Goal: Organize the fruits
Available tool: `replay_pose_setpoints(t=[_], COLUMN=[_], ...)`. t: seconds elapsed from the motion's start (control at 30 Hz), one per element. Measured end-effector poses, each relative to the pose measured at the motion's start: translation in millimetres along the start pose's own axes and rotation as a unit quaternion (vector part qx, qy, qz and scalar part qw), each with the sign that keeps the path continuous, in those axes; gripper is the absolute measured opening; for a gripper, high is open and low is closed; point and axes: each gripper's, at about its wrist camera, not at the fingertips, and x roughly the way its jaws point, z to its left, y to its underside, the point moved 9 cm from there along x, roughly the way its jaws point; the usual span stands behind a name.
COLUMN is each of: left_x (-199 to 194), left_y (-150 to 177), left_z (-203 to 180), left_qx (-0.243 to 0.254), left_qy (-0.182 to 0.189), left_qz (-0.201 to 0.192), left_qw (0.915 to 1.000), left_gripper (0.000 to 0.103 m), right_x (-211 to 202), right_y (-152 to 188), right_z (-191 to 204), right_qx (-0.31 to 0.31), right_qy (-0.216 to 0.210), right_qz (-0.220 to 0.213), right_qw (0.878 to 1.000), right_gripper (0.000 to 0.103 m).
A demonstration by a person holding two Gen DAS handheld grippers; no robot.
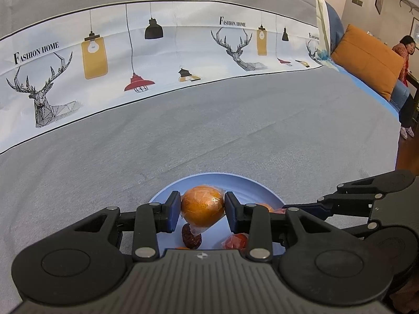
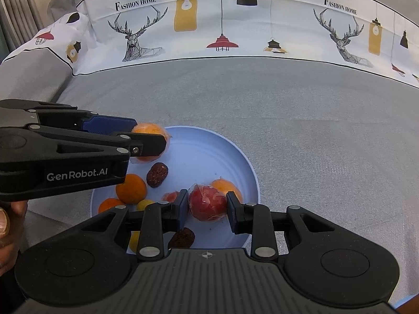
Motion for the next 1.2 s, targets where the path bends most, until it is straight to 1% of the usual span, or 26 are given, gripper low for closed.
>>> replay_pose_setpoints(t=[0.23,0.33,0.37,0.4,0.47,0.53,0.6,0.67,0.73,0.83,0.9,0.93,1.0,1.03,1.07,1.13,1.2], left_x=[-1,0,1,0,-4,-9,-16,-26,-39,-59,-71,-75,-82,-85,-88,-94,-98], left_y=[0,1,1,0,-3,-6,-7,-10,-12,-13,-11,-7,4,13,20,40,62], left_z=[-2,-4,-5,-4,-3,2,9,15,17,16,14,14,13,13,13,13,10], left_qx=[0.001,-0.004,-0.006,-0.006,-0.006,-0.016,-0.023,-0.026,-0.024,-0.007,-0.007,-0.02,-0.057,-0.076,-0.086,-0.098,-0.11], left_qy=[0.006,0.022,0.025,0.021,0.014,0.008,-0.013,-0.028,-0.041,-0.071,-0.085,-0.089,-0.073,-0.073,-0.084,-0.121,-0.148], left_qz=[-0.001,0.007,0.008,0.004,-0.008,-0.021,-0.035,-0.051,-0.069,-0.091,-0.098,-0.09,-0.067,-0.052,-0.039,-0.005,0.033], left_qw=[1.0,0.9997,0.9996,0.9998,0.9998,0.9996,0.9991,0.998,0.9964,0.9932,0.9916,0.9918,0.9935,0.9931,0.992,0.9878,0.9823], left_gripper=[0.04,0.041,0.046,0.059,0.067,0.068,0.074,0.078,0.082,0.084,0.084,0.084,0.084,0.084,0.084,0.085,0.096], right_x=[1,2,2,2,2,-2,-5,-9,-15,-28,-35,-39,-48,-53,-59,-71,-82], right_y=[0,0,0,0,0,-3,-4,-6,-8,-8,-7,-6,-5,-4,-2,4,12], right_z=[0,0,0,0,0,-2,-6,-15,-25,-35,-39,-39,-39,-39,-38,-33,-27], right_qx=[-0.001,-0.001,-0.001,-0.001,-0.002,-0.003,0.003,0.014,0.028,0.045,0.051,0.051,0.051,0.052,0.053,0.054,0.048], right_qy=[0.001,0.001,0.001,0.004,0.012,0.016,0.019,0.034,0.051,0.065,0.069,0.072,0.078,0.081,0.083,0.082,0.075], right_qz=[0.001,0.002,0.002,0.002,-0.001,-0.012,-0.019,-0.028,-0.043,-0.066,-0.074,-0.075,-0.079,-0.082,-0.083,-0.082,-0.082], right_qw=[1.0,1.0,1.0,1.0,1.0,1.0,1.0,0.999,0.997,0.995,0.994,0.993,0.992,0.992,0.992,0.992,0.993], right_gripper=[0.032,0.032,0.033,0.035,0.061,0.067,0.072,0.086,0.094,0.102,0.102,0.102,0.102,0.102,0.102,0.102,0.102])
